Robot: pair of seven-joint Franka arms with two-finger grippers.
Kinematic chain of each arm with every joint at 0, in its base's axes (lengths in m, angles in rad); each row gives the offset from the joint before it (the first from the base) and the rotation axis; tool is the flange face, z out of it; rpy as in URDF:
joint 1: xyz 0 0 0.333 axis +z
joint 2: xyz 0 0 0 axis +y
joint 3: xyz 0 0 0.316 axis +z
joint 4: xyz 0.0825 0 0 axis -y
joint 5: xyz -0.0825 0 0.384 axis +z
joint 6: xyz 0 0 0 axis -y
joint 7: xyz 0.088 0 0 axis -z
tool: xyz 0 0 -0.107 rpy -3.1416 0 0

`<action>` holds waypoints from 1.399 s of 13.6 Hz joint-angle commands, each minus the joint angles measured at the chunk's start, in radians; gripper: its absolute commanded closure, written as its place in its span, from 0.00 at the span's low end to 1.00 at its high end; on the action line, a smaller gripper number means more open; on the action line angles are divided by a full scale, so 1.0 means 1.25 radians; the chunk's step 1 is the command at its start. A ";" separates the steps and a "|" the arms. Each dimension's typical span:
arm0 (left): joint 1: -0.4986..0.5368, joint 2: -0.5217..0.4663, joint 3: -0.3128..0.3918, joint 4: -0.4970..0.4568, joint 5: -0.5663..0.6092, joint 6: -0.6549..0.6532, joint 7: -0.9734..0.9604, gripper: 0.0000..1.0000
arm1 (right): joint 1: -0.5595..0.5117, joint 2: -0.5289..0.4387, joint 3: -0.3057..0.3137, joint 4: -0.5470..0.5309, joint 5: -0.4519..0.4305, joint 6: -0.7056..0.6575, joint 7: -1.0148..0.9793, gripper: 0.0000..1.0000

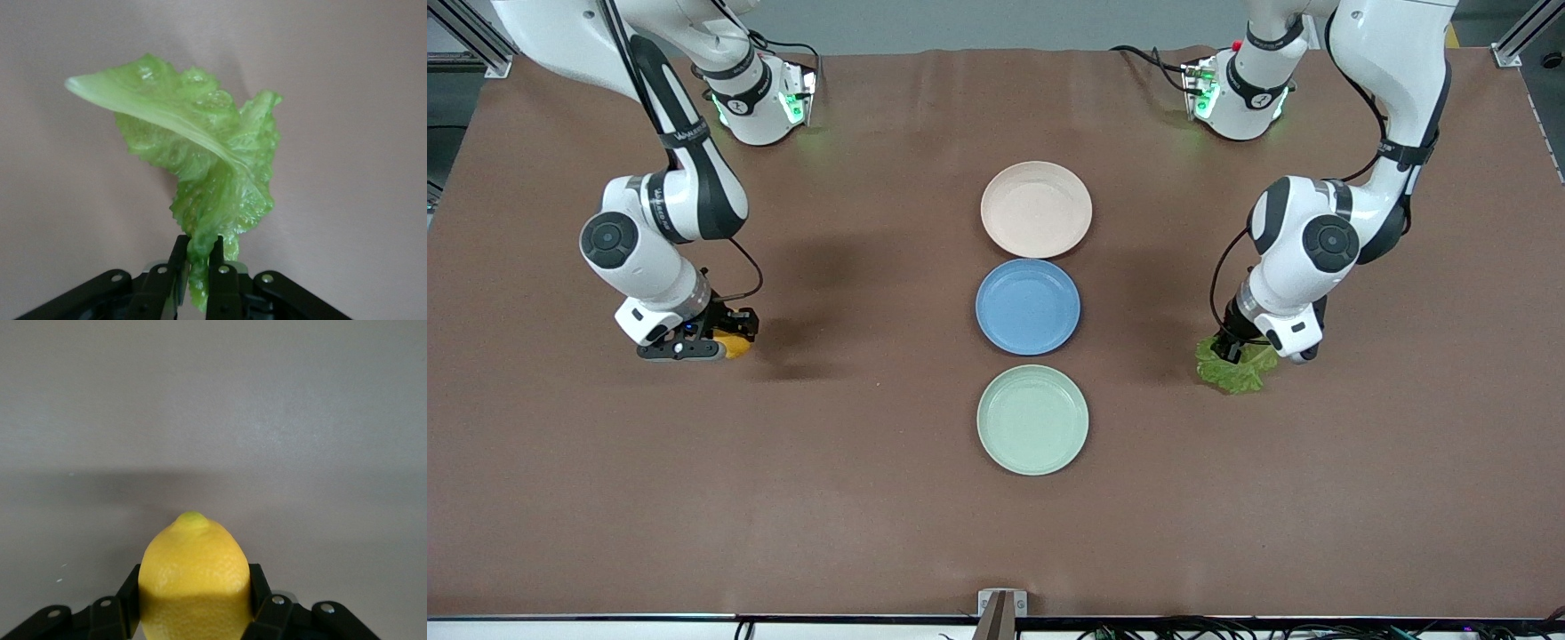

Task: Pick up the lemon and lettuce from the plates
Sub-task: 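Lower and release the lettuce while the right gripper releases the lemon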

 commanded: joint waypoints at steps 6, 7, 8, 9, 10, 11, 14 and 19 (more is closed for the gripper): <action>0.057 -0.046 -0.011 -0.082 -0.013 0.036 0.247 0.12 | -0.054 0.074 0.025 -0.003 0.013 0.059 -0.057 0.98; 0.059 -0.058 -0.011 -0.082 -0.013 0.033 0.268 0.08 | -0.052 0.075 0.029 -0.003 0.013 0.054 -0.057 0.98; 0.061 -0.068 -0.011 -0.081 -0.013 0.026 0.289 0.07 | -0.054 0.075 0.044 -0.004 0.014 0.050 -0.057 0.97; 0.059 -0.079 -0.010 -0.078 -0.013 0.014 0.310 0.00 | -0.057 0.075 0.056 -0.004 0.017 0.035 -0.057 0.97; 0.061 -0.099 -0.010 -0.074 -0.013 -0.003 0.321 0.00 | -0.057 0.075 0.059 -0.003 0.020 0.018 -0.057 0.97; 0.067 -0.112 -0.010 -0.070 -0.013 -0.020 0.324 0.00 | -0.057 0.075 0.062 -0.003 0.046 0.007 -0.057 0.97; 0.072 -0.138 -0.010 -0.035 -0.013 -0.038 0.320 0.00 | -0.057 0.075 0.069 -0.001 0.066 0.003 -0.071 0.92; 0.100 -0.177 -0.006 0.027 -0.013 -0.183 0.500 0.00 | -0.085 0.055 0.068 0.098 0.066 -0.127 -0.121 0.00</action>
